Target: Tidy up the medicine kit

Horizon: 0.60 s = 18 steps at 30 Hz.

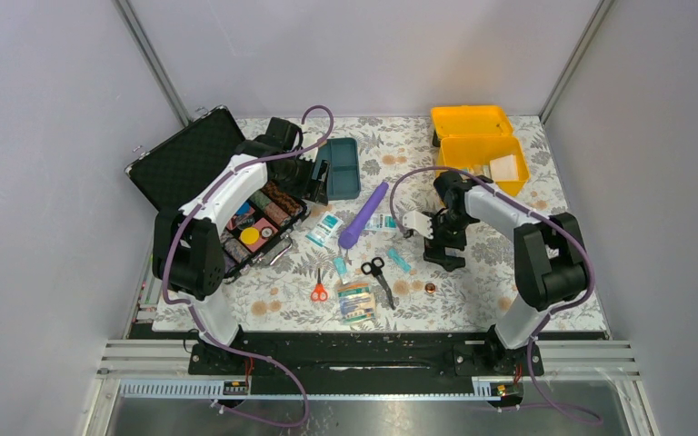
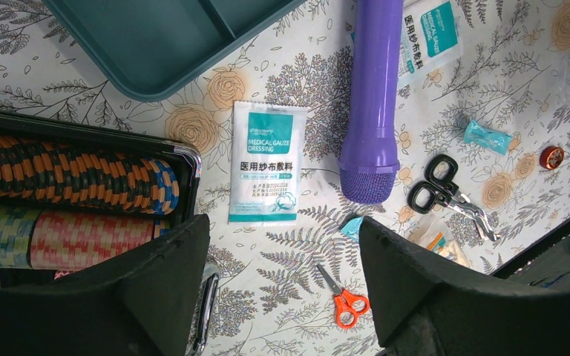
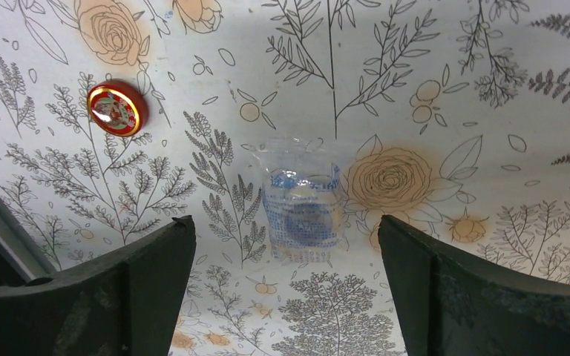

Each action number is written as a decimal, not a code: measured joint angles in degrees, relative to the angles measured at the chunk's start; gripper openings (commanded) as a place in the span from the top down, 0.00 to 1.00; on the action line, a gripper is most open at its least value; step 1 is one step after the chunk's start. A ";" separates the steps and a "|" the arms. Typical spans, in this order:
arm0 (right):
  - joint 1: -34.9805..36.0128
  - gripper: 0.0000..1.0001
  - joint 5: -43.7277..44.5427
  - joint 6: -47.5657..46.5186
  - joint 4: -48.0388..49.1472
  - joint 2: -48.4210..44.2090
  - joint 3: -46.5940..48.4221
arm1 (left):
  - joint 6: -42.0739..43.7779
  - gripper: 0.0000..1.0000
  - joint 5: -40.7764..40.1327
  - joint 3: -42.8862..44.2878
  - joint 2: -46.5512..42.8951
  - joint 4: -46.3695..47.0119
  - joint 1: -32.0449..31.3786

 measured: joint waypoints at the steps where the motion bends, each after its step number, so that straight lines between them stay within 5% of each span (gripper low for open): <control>1: 0.59 0.05 0.74 -0.26 0.22 0.70 0.00 | 0.02 0.27 0.00 0.00 0.00 0.00 0.00; 7: 2.32 0.18 3.65 -0.79 3.17 1.95 -0.02 | 0.02 0.27 -0.04 0.00 0.00 0.00 -0.02; 18: 2.99 0.28 6.97 0.94 5.97 4.20 -0.02 | 0.02 0.27 0.00 0.00 0.02 0.00 0.00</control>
